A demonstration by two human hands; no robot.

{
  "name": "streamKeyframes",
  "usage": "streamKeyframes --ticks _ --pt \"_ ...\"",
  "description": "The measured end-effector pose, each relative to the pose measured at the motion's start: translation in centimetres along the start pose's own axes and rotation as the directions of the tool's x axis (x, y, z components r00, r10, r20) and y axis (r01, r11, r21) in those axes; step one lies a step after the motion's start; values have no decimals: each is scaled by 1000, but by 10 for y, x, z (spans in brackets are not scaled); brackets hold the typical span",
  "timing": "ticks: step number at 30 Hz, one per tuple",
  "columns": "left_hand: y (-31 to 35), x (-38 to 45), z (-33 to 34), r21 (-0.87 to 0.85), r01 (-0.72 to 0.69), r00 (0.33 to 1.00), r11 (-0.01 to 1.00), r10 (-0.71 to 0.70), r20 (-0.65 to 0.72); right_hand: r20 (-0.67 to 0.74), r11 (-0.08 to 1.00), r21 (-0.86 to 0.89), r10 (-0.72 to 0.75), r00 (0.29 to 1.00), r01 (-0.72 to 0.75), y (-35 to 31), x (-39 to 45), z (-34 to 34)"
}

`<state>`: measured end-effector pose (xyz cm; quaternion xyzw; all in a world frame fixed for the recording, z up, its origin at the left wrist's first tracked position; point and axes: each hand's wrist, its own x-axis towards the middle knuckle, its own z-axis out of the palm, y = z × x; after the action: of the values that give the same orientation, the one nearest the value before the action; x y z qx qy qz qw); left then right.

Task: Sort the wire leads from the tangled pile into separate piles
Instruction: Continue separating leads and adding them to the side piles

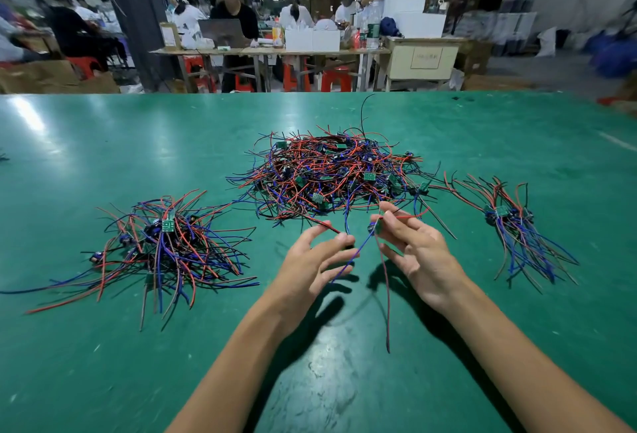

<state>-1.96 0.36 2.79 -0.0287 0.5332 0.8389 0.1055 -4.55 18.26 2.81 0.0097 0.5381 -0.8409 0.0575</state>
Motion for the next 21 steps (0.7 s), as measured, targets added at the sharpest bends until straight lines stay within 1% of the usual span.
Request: streamKeyframes --ticks 3,4,5,6,8,9,10,11,12,13,14,15,16,17,18,19,20,21 --pt "3 5 -5 -83 -76 996 994 72 -50 32 992 125 13 999 -17 -8 1 -6" --pt "4 7 -8 -32 -112 990 993 109 -90 41 987 159 22 999 -28 -9 1 -8" --pt "5 7 -10 97 -143 977 985 156 -147 49 983 177 29 998 -37 -10 2 -10" --pt "3 6 -11 274 -160 952 948 221 -210 56 983 178 34 998 -43 -11 2 -11" --pt "-2 5 -16 593 -141 868 793 387 -311 77 985 161 42 996 -54 -12 3 -12" --pt "-4 6 -19 698 -109 819 708 462 -340 92 985 162 50 995 -65 -12 2 -12" --pt "-6 7 -21 759 -79 772 646 522 -363 110 982 169 61 992 -80 -13 2 -13" --pt "-7 6 -23 793 -63 723 606 575 -383 131 981 171 73 989 -95 -13 2 -13" --pt "-6 5 -24 825 -67 674 562 635 -378 154 980 164 85 984 -110 -14 1 -14" --pt "-3 3 -23 856 -97 634 508 695 -340 175 981 152 95 980 -122 -14 1 -15" --pt "-1 1 -21 870 -151 634 470 721 -279 197 981 142 100 975 -129 -15 1 -16" --pt "2 -1 -19 833 -229 694 503 685 -222 220 982 138 99 970 -132 -15 0 -17" --pt "7 -5 -14 723 -290 810 628 563 -164 243 982 136 95 965 -131 -14 0 -17" --pt "10 -9 -9 570 -287 924 770 380 -49 265 984 126 88 960 -125 -14 0 -17" --pt "12 -12 -4 464 -233 972 855 215 92 281 988 101 81 956 -114 -14 0 -17" --pt "11 -13 0 437 -189 971 879 103 214 288 993 63 74 955 -96 -14 -1 -16" --pt "8 -15 4 443 -177 958 879 50 284 288 997 16 64 956 -72 -13 -1 -15" --pt "4 -17 6 459 -186 951 869 41 308 280 998 -37 51 959 -42 -13 -1 -13"
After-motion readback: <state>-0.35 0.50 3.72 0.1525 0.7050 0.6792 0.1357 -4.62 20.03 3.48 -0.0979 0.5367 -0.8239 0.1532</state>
